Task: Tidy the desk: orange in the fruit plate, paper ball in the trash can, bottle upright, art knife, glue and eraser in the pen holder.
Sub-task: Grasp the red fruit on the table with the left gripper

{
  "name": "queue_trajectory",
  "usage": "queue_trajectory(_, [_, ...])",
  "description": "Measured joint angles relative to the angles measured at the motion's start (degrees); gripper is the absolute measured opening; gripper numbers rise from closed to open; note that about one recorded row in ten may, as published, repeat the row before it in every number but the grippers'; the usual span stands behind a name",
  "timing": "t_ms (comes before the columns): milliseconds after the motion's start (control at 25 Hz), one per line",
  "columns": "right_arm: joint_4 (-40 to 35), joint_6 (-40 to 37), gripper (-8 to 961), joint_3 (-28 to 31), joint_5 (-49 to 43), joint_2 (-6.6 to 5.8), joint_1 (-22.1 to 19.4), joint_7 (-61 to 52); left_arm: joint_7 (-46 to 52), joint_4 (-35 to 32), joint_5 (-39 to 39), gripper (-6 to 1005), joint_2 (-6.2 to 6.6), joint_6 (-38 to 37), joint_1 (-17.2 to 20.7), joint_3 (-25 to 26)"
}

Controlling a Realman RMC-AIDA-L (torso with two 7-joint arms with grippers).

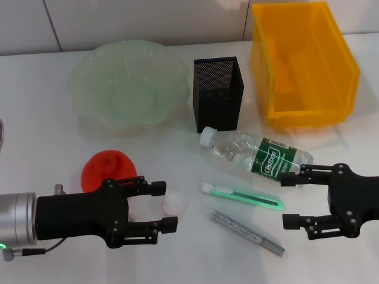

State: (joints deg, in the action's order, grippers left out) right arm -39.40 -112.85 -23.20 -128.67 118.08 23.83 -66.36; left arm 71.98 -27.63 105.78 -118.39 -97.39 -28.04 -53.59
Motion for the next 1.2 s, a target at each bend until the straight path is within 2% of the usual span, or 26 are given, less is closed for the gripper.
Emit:
queue_trajectory(400, [0.2,0.5,790,0.0,-0.1,0.05,-0.4,0.0,-0.2,-0.3,0.0,781,0.0,-0.1,0.0,0.0])
queue_trajectory(520, [0.3,0.6,790,0.0,-0.1,0.05,-0.5,0.0,-3.1,-0.5,-0.8,782,-0.05,0.4,0.6,2.2])
queue_trajectory(640, [0.3,0.7,790,0.0,-0.1,0.07,-0.6,0.0,-8.8,0.2,-2.9,782,-0.23,2.8,2.5,8.4])
queue_trajectory(760, [0.3,1.0,790,0.0,-0.1,0.14,-0.8,0.0,-14.6,2.4,-6.2,781,-0.28,7.0,4.4,11.9])
queue_trajectory(920, [0.3,1.3,789,-0.1,-0.1,0.24,-0.8,0.0,-19.3,5.5,-7.9,781,-0.25,14.2,5.1,12.2])
queue_trajectory(1200, [0.3,1.3,789,-0.1,-0.1,0.31,-0.7,0.0,-20.9,8.1,-7.7,781,-0.14,18.4,4.8,11.0])
